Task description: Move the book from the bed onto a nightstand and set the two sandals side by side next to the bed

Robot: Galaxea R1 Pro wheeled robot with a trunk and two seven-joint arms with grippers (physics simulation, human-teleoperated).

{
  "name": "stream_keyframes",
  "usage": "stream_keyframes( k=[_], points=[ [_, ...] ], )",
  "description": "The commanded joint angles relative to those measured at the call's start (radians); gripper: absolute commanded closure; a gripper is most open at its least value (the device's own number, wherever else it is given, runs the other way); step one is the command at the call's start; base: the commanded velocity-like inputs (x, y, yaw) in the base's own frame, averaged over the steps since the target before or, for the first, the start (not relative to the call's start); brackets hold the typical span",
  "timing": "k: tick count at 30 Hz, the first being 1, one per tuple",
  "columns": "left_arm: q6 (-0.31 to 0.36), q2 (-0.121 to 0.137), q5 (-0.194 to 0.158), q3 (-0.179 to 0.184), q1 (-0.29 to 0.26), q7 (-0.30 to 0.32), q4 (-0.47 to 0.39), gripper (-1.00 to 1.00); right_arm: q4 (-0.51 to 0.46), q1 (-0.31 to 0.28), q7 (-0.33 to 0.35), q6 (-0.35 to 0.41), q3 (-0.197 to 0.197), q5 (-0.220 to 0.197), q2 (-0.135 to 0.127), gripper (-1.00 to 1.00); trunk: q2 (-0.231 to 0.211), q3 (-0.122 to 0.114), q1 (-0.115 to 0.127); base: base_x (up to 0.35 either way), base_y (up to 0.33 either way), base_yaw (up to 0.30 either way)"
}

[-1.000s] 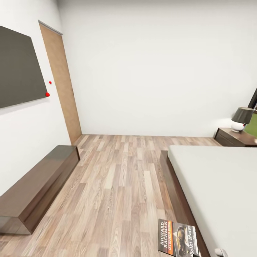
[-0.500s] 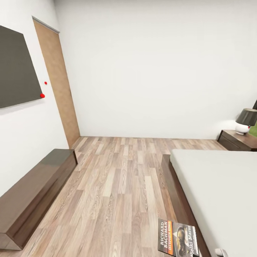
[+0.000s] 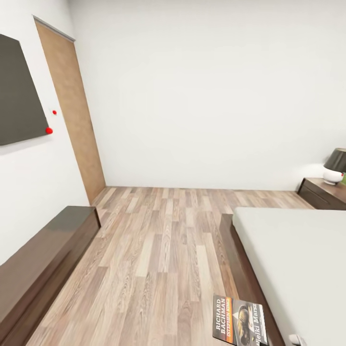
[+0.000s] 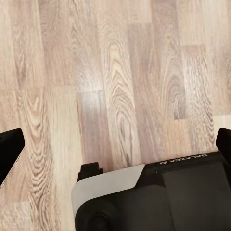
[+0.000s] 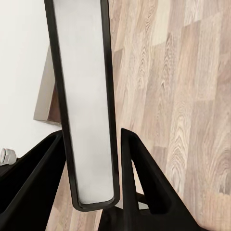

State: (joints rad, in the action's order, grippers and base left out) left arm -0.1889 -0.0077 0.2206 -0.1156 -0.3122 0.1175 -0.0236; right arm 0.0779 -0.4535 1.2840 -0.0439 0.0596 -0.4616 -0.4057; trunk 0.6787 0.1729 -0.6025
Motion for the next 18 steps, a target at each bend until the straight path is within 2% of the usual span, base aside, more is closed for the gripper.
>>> stream_keyframes(
  k=[1,18],
  points=[
    [-0.003,0.000,0.009,-0.009,-0.001,0.002,0.001,-1.00,0.003,-0.002,0.003,-0.005,0.002,-0.006,0.000,1.00,0.001,0.002,-0.001,0.324,0.000,0.000],
    [-0.003,0.000,0.009,-0.009,-0.001,0.002,0.001,-1.00,0.003,-0.002,0.003,-0.005,0.002,-0.006,0.001,1.00,0.001,0.002,-0.001,0.325,0.000,0.000]
  ],
)
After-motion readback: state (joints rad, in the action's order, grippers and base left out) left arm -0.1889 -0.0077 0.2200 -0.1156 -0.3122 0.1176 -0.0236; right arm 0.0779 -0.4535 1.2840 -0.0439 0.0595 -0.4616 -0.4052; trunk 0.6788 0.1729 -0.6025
